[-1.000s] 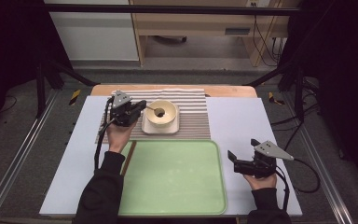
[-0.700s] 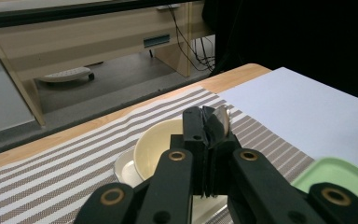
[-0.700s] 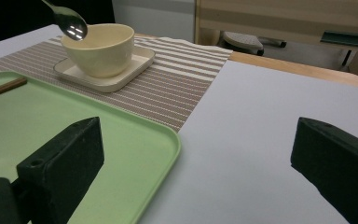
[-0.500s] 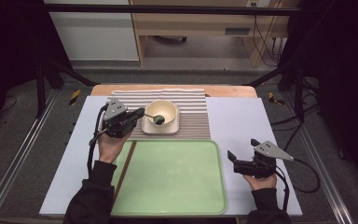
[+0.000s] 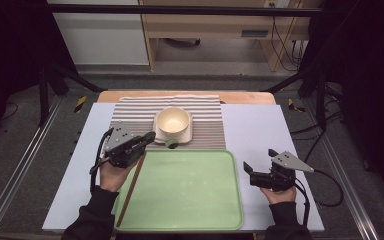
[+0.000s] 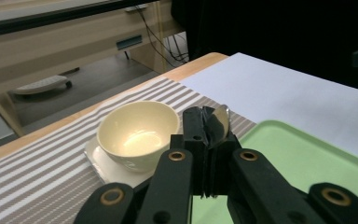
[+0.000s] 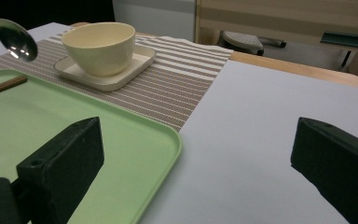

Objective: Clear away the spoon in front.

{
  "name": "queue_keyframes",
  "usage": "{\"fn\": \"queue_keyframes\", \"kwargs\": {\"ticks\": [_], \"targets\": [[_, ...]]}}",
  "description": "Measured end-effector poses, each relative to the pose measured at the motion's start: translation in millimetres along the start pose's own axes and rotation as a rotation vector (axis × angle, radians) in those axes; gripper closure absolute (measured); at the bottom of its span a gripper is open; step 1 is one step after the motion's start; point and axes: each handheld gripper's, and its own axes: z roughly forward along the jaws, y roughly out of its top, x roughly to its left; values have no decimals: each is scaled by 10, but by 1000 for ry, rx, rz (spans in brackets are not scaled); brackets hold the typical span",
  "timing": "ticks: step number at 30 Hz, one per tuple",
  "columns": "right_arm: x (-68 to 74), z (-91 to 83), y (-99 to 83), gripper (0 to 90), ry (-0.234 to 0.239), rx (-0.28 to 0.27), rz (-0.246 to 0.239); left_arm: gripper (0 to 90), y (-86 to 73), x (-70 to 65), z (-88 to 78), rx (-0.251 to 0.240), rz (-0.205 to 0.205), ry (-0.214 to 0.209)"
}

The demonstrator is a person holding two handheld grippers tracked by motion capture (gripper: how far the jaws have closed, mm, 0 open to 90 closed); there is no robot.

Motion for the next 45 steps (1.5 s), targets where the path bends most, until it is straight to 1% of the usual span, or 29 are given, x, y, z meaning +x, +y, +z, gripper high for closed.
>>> {"fn": "queue_keyframes", "kwargs": {"ticks": [3,5,6,11,14,17,23,25,30,32,38,42,44,45], "targets": [[3,0,-1,29,-1,1,-4,883,-37,-45,-51,-3,-6,-12],[5,2,-1,29,1,1,-3,883,-61,-80,-78,-2,6,-5],[7,2,-1,29,2,2,-3,883,-71,-95,-89,-2,4,-7],[8,-3,0,28,4,-2,-3,883,-125,-191,-132,8,8,-27],[6,-3,-3,28,1,2,-8,883,-163,-259,-156,10,-1,-51],[12,-4,-6,28,0,3,-11,883,-220,-332,-180,23,-13,-76],[14,-11,-5,28,2,2,-10,883,-323,-460,-208,52,-25,-123],[16,-10,-6,28,1,3,-12,883,-384,-520,-216,70,-24,-136],[12,-16,-4,28,2,1,-10,883,-489,-598,-203,102,-23,-153],[17,-19,-4,28,2,1,-11,883,-516,-614,-182,114,-27,-166],[16,-19,-3,28,2,1,-11,882,-530,-659,-155,122,-39,-193],[18,-19,-2,28,2,-1,-13,882,-526,-705,-147,121,-55,-230],[20,-16,-2,28,3,-1,-12,882,-532,-723,-134,127,-45,-232],[21,-16,-2,28,4,0,-12,882,-543,-729,-120,131,-48,-235]]}}
